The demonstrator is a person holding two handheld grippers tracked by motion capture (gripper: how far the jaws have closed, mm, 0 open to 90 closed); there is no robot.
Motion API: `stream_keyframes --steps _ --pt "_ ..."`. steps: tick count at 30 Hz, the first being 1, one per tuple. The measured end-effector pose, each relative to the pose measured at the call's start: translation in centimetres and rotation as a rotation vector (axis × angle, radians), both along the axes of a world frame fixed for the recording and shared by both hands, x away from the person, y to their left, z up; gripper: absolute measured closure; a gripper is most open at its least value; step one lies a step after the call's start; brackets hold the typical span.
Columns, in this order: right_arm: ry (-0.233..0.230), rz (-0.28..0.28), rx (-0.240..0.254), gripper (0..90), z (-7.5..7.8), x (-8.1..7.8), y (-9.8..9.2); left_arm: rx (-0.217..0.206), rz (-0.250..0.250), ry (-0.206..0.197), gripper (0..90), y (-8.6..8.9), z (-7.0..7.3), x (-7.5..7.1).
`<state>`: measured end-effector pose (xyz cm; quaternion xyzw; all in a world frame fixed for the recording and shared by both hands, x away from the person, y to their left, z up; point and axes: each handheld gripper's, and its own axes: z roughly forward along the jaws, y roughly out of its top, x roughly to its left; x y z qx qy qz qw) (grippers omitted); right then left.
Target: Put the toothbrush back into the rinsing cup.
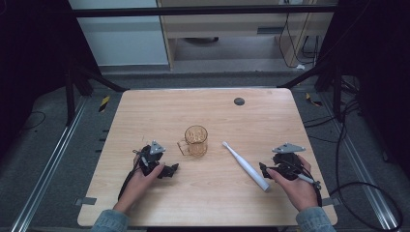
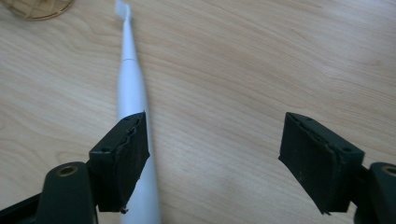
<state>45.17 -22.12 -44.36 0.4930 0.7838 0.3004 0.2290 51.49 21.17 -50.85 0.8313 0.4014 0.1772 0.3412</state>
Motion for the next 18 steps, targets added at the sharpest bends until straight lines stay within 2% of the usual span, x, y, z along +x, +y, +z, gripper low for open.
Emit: stream_keyframes --steps 5,8,12,14,18 --pt "0.026 0.045 -0.023 31.5 0.5 -0.1 1.2 -0.001 0.001 0.0 0.0 0.0 0.0 0.0" --pt "0.057 0.064 -0.038 34.4 0.7 0.2 1.9 0.0 0.001 0.0 0.0 0.0 0.0 0.0" --pt "0.069 0.087 -0.05 37.0 0.8 0.6 2.6 0.0 0.0 0.0 0.0 0.0 0.0 0.0" --pt "0.102 0.103 -0.068 39.4 1.0 1.1 3.3 0.001 0.002 0.0 0.0 0.0 0.0 0.0" --pt "0.123 0.124 -0.082 41.7 1.2 1.9 4.1 0.0 0.001 0.0 0.0 0.0 0.0 0.0"
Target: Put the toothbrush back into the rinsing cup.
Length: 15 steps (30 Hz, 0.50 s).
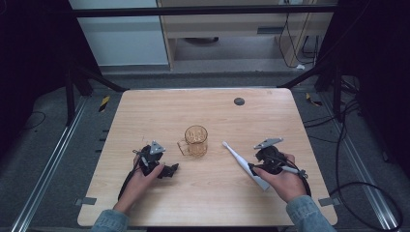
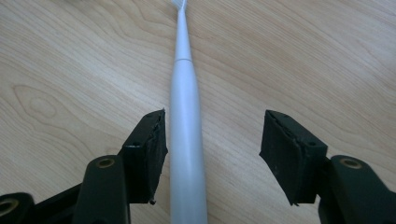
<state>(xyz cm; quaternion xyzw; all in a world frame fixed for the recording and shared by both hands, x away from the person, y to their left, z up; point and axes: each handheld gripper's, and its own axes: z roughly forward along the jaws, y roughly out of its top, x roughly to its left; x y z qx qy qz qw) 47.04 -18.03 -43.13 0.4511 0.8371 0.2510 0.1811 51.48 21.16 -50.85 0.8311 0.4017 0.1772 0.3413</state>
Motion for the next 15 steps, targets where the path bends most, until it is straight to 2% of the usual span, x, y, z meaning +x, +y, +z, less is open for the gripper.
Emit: stream_keyframes --steps 10,15 --pt "0.058 0.025 -0.016 46.9 0.3 1.4 1.2 -0.001 0.001 0.0 0.0 0.0 0.0 0.0" --pt "0.081 0.038 -0.018 45.3 0.4 2.0 1.9 -0.001 0.001 0.0 0.0 0.0 0.0 0.0"
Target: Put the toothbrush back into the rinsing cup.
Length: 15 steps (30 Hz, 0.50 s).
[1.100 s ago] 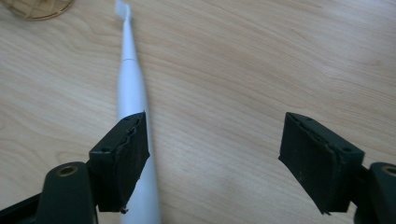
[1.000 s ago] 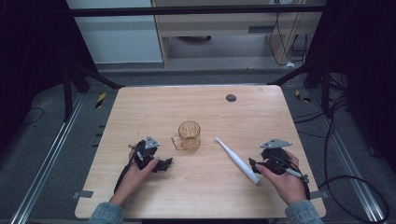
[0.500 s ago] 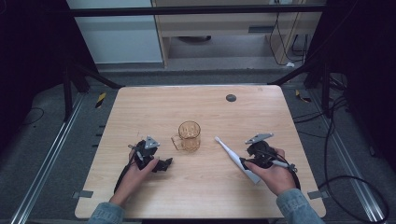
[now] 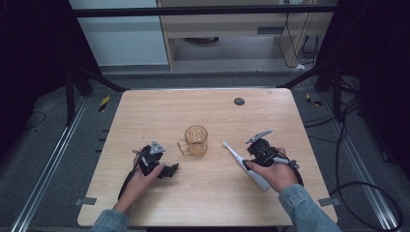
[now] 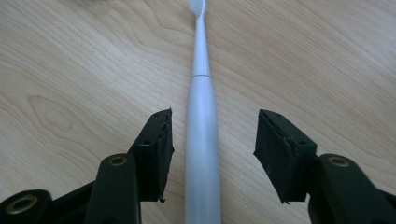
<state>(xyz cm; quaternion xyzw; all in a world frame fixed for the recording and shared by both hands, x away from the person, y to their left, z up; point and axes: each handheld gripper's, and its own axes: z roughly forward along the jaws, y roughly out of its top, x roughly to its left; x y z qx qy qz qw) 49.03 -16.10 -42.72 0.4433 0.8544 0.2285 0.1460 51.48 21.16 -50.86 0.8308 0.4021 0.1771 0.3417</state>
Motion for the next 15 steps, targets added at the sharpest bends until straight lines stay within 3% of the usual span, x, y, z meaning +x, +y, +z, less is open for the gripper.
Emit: stream_keyframes --steps 15 --pt "0.081 0.003 -0.018 44.2 -0.8 1.6 1.4 0.001 0.0 0.0 0.0 0.0 0.0 0.0"
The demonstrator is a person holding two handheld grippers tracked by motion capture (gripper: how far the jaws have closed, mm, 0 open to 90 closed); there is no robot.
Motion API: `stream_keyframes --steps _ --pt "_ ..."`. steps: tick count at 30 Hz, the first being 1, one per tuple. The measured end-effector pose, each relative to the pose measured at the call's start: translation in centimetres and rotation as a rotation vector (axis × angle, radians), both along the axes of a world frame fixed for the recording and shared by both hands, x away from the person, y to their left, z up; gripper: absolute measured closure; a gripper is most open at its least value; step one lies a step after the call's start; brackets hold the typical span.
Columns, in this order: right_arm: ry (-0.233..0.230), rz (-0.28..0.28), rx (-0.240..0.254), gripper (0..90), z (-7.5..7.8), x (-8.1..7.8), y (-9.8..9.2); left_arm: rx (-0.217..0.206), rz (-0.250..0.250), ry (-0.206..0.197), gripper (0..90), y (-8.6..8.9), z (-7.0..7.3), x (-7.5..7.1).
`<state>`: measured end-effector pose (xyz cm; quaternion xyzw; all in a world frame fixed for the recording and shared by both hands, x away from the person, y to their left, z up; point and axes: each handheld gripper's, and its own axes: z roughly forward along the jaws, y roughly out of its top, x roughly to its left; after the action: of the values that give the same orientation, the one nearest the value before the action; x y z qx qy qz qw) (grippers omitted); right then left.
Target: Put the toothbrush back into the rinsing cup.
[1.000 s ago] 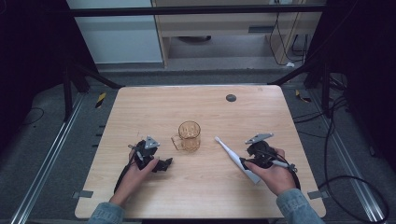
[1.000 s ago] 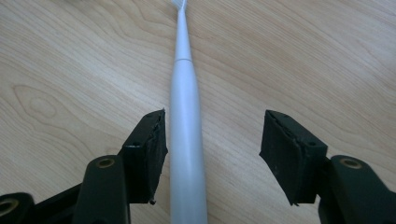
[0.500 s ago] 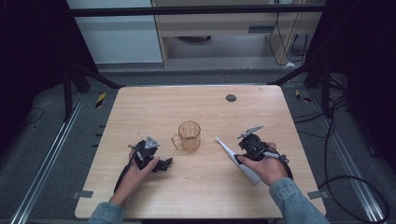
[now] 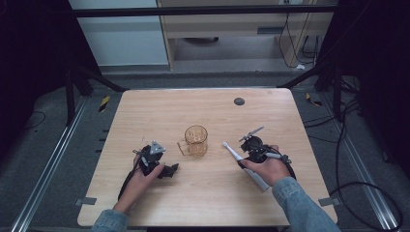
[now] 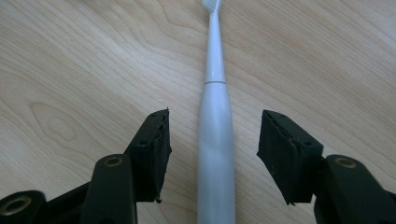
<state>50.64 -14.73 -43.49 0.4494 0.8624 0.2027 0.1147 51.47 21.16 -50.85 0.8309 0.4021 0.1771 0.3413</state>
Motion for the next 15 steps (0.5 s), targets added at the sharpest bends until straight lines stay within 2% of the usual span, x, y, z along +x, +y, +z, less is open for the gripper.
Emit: stream_keyframes --steps 15 --pt "0.047 0.003 0.001 45.0 -0.8 0.9 0.22 -0.001 0.0 0.0 0.0 0.0 0.0 -0.01"
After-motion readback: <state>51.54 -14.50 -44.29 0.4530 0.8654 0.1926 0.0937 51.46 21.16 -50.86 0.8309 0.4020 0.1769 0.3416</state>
